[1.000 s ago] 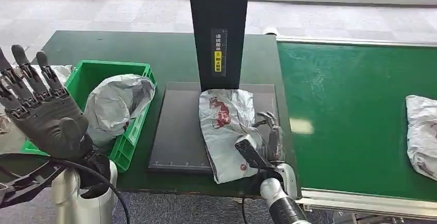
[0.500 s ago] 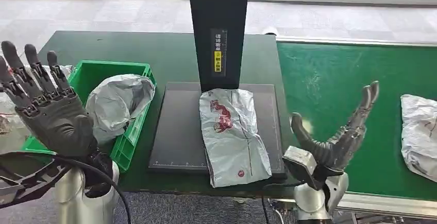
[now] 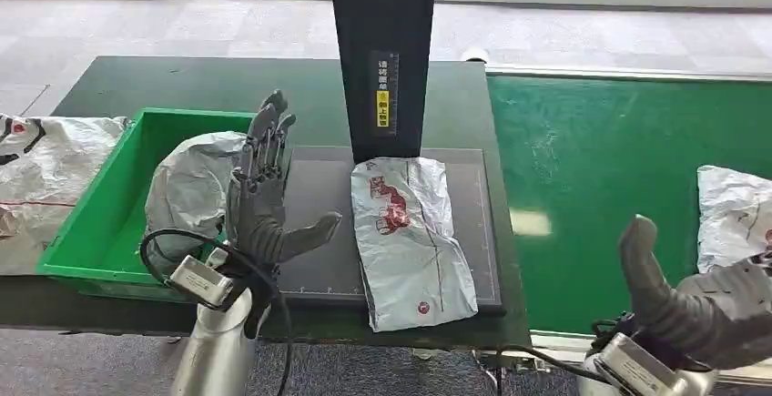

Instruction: Moved the parcel from conveyor to table for the left to box.

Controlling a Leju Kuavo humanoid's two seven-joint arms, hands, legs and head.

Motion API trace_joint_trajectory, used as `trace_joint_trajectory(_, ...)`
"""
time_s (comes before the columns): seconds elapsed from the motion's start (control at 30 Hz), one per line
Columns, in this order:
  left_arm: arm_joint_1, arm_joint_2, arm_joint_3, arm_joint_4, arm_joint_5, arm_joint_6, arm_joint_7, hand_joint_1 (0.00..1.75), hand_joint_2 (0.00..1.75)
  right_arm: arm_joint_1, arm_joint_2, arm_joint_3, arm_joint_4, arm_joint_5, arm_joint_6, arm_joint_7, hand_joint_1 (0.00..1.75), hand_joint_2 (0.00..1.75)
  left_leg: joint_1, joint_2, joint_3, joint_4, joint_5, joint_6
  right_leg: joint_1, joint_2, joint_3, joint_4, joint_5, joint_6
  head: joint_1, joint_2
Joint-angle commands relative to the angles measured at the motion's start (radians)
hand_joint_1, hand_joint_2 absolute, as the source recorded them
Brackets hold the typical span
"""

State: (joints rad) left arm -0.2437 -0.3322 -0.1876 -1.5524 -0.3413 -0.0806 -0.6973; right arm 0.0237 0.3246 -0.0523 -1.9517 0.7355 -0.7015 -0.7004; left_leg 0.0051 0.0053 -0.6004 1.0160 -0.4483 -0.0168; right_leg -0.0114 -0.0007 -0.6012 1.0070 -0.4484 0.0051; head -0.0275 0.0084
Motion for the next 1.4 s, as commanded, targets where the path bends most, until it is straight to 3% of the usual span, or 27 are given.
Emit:
trace_joint_trajectory(0.03, -0.180, -0.017, -0.128, 0.428, -0.085, 0.052, 0.032, 0.00, 1.75, 0.018, 0.024, 0.018, 0.022, -0.006, 0.003, 0.002, 0.00, 1.75, 0.000, -0.009, 0.002, -0.002, 0.002, 0.000, 0.000, -0.009, 0.005, -0.002, -0.001, 0.000, 0.000, 0.000)
trace_joint_trajectory(0.07, -0.239, -0.017, -0.164, 0.573, -0.119, 0.165, 0.052, 0.00, 1.75, 0.002, 0.024, 0.017, 0.049, -0.004, 0.003, 0.002, 0.00, 1.75, 0.000, -0.006, 0.002, -0.001, 0.001, 0.000, 0.000, -0.006, 0.004, -0.001, -0.001, 0.000, 0.000, 0.000)
trace_joint_trajectory(0.3, -0.353, -0.017, -0.224, 0.951, -0.140, 0.342, 0.095, 0.00, 1.75, -0.023, 0.024, 0.046, 0.101, -0.013, 0.003, 0.002, 0.00, 1.75, 0.000, -0.005, 0.004, -0.003, 0.002, 0.001, 0.000, -0.005, 0.007, -0.003, 0.001, 0.000, 0.000, 0.000)
trace_joint_trajectory(0.6, -0.353, -0.015, -0.225, 0.960, -0.143, 0.348, 0.099, 0.00, 1.75, -0.022, 0.024, 0.047, 0.102, -0.013, 0.003, 0.002, 0.00, 1.75, 0.000, -0.001, 0.002, -0.001, 0.000, 0.001, 0.000, -0.001, 0.004, -0.001, 0.001, 0.000, 0.000, 0.000)
trace_joint_trajectory(0.87, -0.404, -0.017, -0.359, 1.180, -0.339, 0.555, 0.336, 0.00, 1.75, -0.039, 0.024, 0.061, 0.132, -0.013, 0.003, 0.002, 0.00, 1.75, 0.000, -0.001, 0.002, -0.001, 0.001, 0.001, 0.000, -0.001, 0.004, -0.001, 0.001, 0.000, 0.000, 0.000)
trace_joint_trajectory(1.0, -0.404, -0.017, -0.371, 1.181, -0.344, 0.559, 0.353, 0.00, 1.75, -0.040, 0.024, 0.061, 0.133, -0.014, 0.003, 0.002, 0.00, 1.75, 0.000, 0.000, 0.002, -0.002, 0.001, 0.001, 0.000, 0.000, 0.004, -0.002, 0.001, 0.000, 0.000, 0.000)
trace_joint_trajectory(1.17, -0.431, -0.017, -0.478, 1.228, -0.470, 0.604, 0.518, 0.00, 1.75, -0.040, 0.024, 0.057, 0.130, -0.016, 0.003, 0.002, 0.00, 1.75, 0.001, 0.000, 0.003, -0.003, 0.001, 0.001, 0.001, 0.000, 0.006, -0.003, 0.001, 0.000, 0.000, 0.000)
trace_joint_trajectory(1.37, -0.441, -0.016, -0.523, 1.253, -0.541, 0.609, 0.603, 0.00, 1.75, -0.043, 0.024, 0.065, 0.145, -0.014, 0.003, 0.002, 0.00, 1.75, 0.000, 0.000, 0.002, -0.002, 0.000, 0.001, 0.000, 0.000, 0.005, -0.002, 0.001, 0.000, 0.000, 0.000)
trace_joint_trajectory(1.4, -0.442, -0.017, -0.530, 1.260, -0.558, 0.617, 0.620, 0.17, 1.75, -0.045, 0.024, 0.064, 0.146, -0.013, 0.003, 0.002, 0.00, 1.75, 0.000, 0.000, 0.001, -0.002, 0.000, 0.001, 0.000, 0.001, 0.003, -0.001, 0.001, 0.000, 0.000, 0.000)
